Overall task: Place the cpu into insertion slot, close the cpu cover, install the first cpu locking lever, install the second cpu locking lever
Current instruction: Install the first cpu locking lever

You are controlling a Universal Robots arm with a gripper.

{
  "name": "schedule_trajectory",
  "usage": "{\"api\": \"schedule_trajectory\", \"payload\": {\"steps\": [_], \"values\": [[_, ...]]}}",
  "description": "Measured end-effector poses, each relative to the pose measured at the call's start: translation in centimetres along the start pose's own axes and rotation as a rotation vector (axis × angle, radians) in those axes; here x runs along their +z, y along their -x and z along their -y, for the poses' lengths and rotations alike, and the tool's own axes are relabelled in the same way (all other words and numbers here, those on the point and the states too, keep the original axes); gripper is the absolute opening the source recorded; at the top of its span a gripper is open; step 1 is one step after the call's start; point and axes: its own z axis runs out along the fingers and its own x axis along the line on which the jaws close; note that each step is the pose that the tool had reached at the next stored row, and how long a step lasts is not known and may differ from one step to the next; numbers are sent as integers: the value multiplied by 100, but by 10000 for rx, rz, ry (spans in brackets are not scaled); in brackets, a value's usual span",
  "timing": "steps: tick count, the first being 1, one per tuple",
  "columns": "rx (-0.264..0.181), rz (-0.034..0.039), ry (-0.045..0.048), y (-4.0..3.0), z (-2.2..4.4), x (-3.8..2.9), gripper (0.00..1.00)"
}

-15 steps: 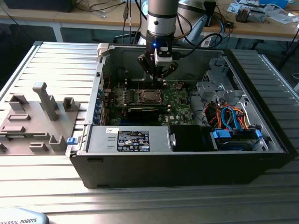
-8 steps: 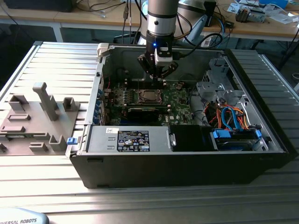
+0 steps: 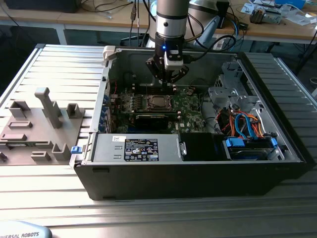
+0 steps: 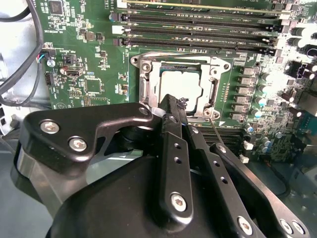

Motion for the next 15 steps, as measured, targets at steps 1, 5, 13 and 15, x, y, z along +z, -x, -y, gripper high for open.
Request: {"api": "schedule_trajectory", "payload": {"steps": [1, 5, 13, 15], "values": [[-7, 0, 1, 0, 0, 0, 11], [-39, 2, 2, 0, 0, 0, 11], [-95, 6, 5, 0, 0, 0, 11], [-112, 7, 6, 0, 0, 0, 11]]}}
